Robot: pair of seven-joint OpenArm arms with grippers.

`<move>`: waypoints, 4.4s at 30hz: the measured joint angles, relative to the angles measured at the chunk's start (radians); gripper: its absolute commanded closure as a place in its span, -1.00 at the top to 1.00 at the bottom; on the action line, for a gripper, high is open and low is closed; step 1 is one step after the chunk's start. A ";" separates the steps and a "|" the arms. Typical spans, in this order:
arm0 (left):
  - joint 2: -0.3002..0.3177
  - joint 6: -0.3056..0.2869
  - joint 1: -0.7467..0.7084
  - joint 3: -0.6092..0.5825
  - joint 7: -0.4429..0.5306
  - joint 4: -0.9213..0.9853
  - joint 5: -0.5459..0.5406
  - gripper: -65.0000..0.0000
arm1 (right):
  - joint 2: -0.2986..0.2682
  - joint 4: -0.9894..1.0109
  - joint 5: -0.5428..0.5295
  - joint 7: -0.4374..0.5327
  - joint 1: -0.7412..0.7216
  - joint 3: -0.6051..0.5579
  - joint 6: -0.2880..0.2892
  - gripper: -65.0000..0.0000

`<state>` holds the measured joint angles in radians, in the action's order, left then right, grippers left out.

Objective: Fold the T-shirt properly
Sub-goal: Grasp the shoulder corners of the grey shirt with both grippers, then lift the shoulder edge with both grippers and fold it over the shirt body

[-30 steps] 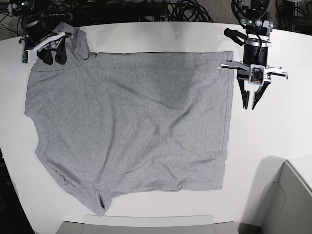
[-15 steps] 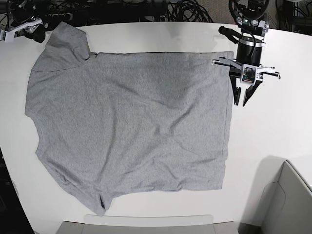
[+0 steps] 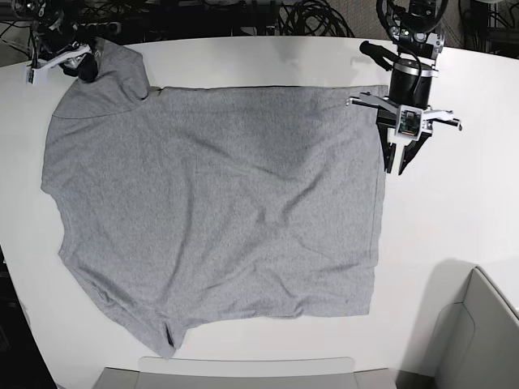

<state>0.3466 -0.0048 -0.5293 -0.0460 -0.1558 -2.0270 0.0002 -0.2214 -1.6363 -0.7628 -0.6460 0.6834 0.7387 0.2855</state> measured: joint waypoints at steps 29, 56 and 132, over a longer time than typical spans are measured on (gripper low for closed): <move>-0.064 0.001 0.094 0.416 -0.826 0.255 -0.941 -0.36 | -0.031 -0.002 0.003 0.003 0.003 -0.032 0.007 -0.14; -0.095 -0.086 0.077 0.255 -0.731 0.336 -0.890 -0.79 | -0.050 -0.039 0.008 -0.019 0.006 -0.035 0.007 -0.66; -0.105 0.042 0.567 0.386 -0.902 0.484 -0.896 -1.00 | -0.154 0.179 0.479 -0.082 -0.729 -0.285 0.010 -1.00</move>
<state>0.2420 0.0372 0.0380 0.3401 -1.0580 -1.5429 -0.8955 -0.3756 -1.4578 -0.2840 -0.7284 -0.0452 0.4538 0.2955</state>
